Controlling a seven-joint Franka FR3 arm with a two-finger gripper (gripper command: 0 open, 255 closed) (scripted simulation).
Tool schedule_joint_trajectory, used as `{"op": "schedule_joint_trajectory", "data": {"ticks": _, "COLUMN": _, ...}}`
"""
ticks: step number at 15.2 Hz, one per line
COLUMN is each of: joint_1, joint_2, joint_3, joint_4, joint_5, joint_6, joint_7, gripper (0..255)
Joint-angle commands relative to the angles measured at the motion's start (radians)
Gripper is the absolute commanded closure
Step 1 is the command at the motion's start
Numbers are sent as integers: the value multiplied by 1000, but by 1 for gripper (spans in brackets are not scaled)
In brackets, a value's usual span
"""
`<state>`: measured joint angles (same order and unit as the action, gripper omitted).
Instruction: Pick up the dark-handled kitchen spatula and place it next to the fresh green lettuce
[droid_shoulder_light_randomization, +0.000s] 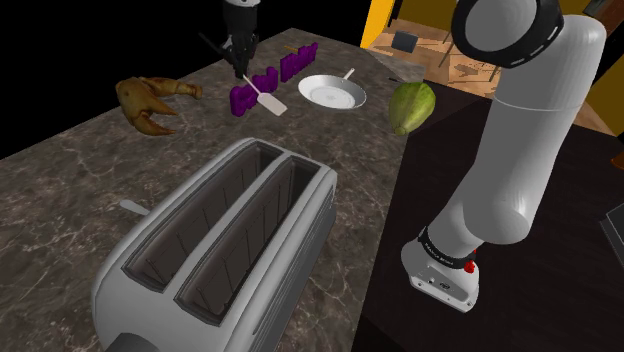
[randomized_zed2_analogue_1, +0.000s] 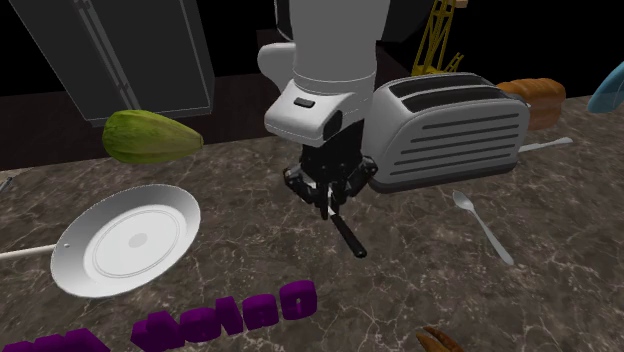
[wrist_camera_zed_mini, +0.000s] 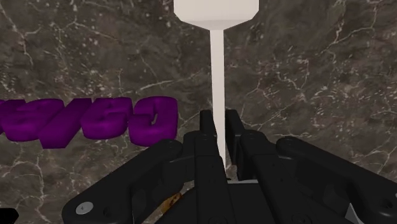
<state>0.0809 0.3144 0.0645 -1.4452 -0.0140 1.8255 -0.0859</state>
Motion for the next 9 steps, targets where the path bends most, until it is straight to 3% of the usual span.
{"op": "schedule_joint_trajectory", "data": {"ticks": 1, "joint_1": -1, "joint_2": 3, "joint_3": -1, "joint_4": 36, "joint_5": 0, "joint_6": -33, "joint_7": -2, "gripper": 255}}
{"op": "schedule_joint_trajectory", "data": {"ticks": 7, "joint_1": 0, "joint_2": 13, "joint_3": 0, "joint_4": 119, "joint_5": 0, "joint_6": -106, "joint_7": -2, "gripper": 255}}
{"op": "schedule_joint_trajectory", "data": {"ticks": 9, "joint_1": -26, "joint_2": -52, "joint_3": -11, "joint_4": 27, "joint_5": 9, "joint_6": -79, "joint_7": -37, "gripper": 255}}
